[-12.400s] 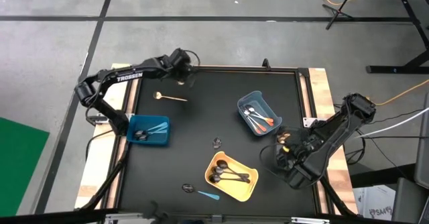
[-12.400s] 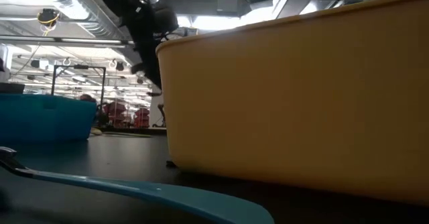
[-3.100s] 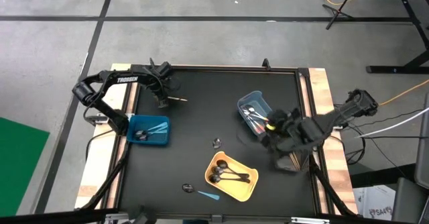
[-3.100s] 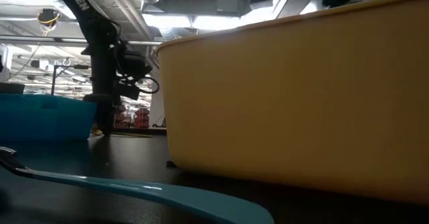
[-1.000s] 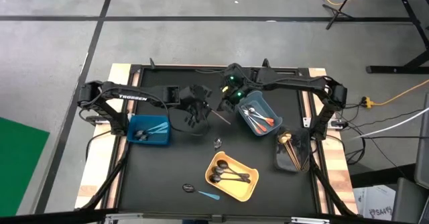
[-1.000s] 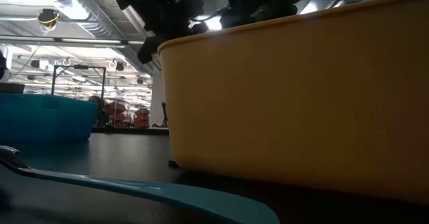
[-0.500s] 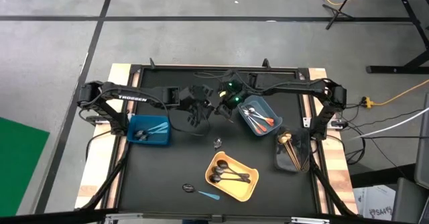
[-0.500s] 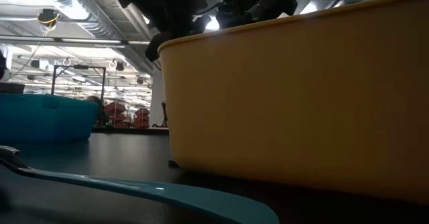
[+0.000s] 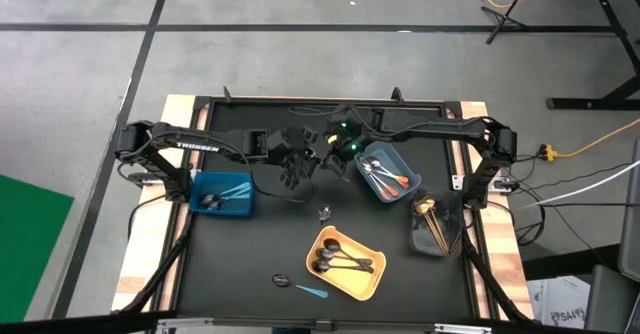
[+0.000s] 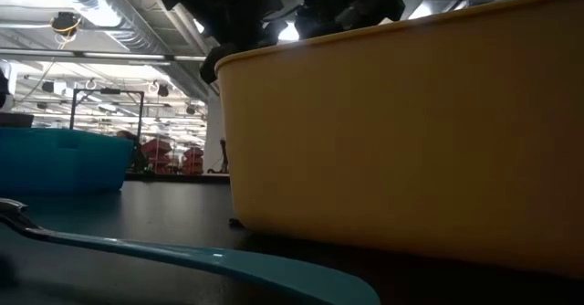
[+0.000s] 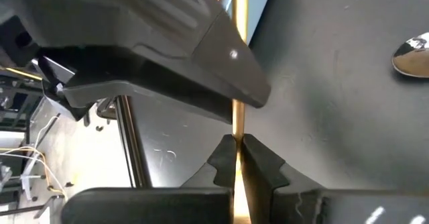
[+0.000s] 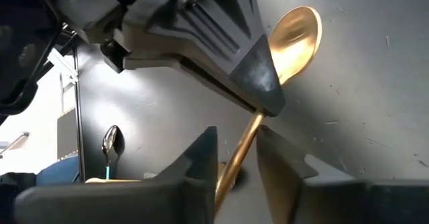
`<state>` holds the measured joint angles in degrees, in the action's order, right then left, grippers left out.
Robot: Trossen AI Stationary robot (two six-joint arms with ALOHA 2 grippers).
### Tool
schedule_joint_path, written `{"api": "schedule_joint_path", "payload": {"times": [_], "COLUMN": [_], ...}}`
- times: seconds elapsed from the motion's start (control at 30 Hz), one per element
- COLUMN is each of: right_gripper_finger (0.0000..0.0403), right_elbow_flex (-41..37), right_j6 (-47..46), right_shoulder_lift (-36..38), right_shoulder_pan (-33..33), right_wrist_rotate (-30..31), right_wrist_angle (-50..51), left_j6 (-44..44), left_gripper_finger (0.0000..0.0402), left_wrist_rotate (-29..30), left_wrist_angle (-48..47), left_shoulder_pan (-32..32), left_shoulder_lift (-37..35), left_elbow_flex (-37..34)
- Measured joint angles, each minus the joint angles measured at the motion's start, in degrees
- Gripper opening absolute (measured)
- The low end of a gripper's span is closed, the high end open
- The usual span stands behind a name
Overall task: Sort silverware by color (type)
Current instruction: Put the gold spoon into the black bin
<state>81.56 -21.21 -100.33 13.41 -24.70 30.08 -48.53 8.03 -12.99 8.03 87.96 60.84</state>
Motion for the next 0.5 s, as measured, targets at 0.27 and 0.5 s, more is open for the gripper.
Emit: {"api": "schedule_joint_path", "payload": {"times": [0.27,0.5], "right_gripper_finger": [0.0006,0.0005], "right_elbow_flex": [0.0,0.0], "right_j6": [-0.04,0.02], "right_shoulder_lift": [0.0,0.09], "right_shoulder_pan": [0.04,0.02], "right_wrist_rotate": [1.97,2.18], "right_wrist_angle": [0.17,-0.07], "left_j6": [0.09,0.07], "left_gripper_finger": [0.0004,0.0004], "left_wrist_rotate": [0.37,0.33], "left_wrist_angle": [-0.1,-0.04], "left_shoulder_pan": [0.0,0.02], "left_shoulder_lift": [0.0,0.0], "left_elbow_flex": [0.0,0.0]}}
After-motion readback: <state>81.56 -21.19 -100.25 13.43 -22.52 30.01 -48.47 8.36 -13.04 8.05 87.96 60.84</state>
